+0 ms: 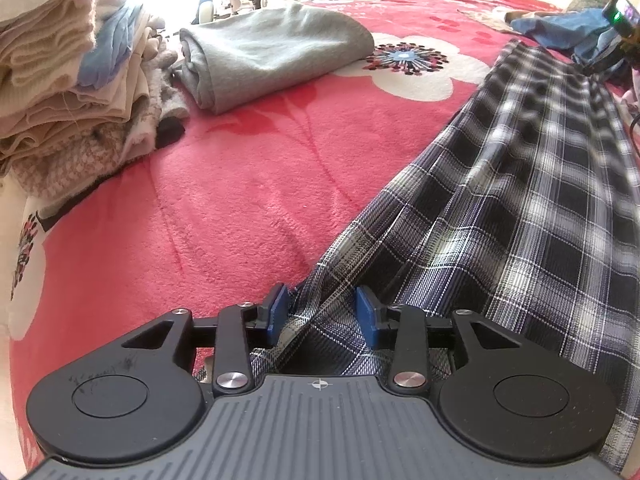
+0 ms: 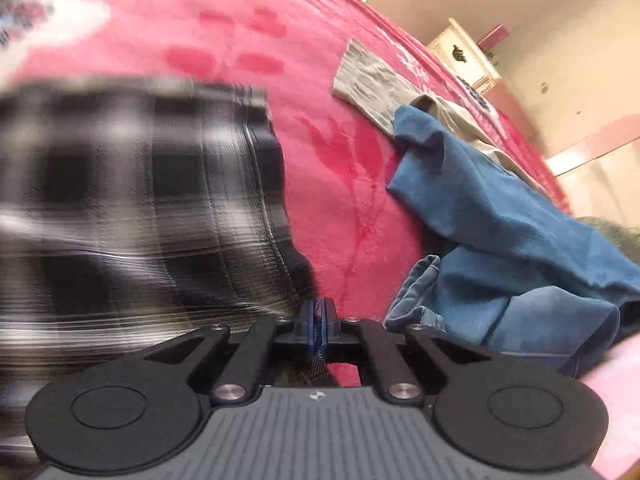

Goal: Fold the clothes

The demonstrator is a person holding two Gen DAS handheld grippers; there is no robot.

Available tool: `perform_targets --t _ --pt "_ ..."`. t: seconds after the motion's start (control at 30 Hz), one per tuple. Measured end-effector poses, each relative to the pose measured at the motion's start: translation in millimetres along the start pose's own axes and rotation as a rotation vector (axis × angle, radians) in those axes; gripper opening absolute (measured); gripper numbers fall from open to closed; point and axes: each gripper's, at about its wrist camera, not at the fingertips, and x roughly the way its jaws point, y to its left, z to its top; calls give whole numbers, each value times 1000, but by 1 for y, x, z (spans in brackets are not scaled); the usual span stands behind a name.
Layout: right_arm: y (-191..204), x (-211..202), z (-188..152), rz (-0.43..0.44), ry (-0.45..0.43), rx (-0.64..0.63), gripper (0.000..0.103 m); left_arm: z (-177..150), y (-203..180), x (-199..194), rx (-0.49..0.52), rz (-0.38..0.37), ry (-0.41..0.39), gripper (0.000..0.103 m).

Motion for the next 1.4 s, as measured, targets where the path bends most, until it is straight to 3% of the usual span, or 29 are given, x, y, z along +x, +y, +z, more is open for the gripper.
perform_targets --t 0.07,0.13,0.27,0.4,0.57,0.73,0.9,0.97,1.03,1.07,1.1,1.2,1.37,1.4 --pt "-2 20 -5 -106 49 -4 3 0 -1 0 4 3 0 38" --pt "-17 18 -2 -78 59 120 3 0 -1 0 3 5 -1 38" --pt "-34 -30 0 -46 -59 202 4 0 -1 0 9 8 -5 39" --pt "-48 -68 -10 104 -13 365 26 -1 0 0 10 7 -13 41" --pt "-62 -56 -36 310 207 689 29 -2 1 0 5 9 -19 43" --pt "-51 -46 -57 386 340 837 35 -2 1 0 6 11 -19 45" --pt "-60 -40 -74 485 343 1045 40 -3 1 0 3 14 -20 45" --pt "-57 -40 -74 486 329 1032 40 -3 1 0 4 15 -20 45" --pt "-48 -45 -69 461 287 945 33 -3 1 1 4 15 -20 45" --pt "-44 -50 -65 443 254 884 11 -3 1 1 4 16 -21 45" --pt "-39 -54 -61 425 222 823 2 -3 1 1 4 16 -21 45" --pt "-25 -73 -52 339 143 652 1 -3 0 1 6 18 -23 46" --pt "-7 -64 -65 178 168 493 2 -3 1 1 8 20 -25 49" --pt "-2 -60 -69 139 166 451 7 -4 2 2 7 20 -25 49"
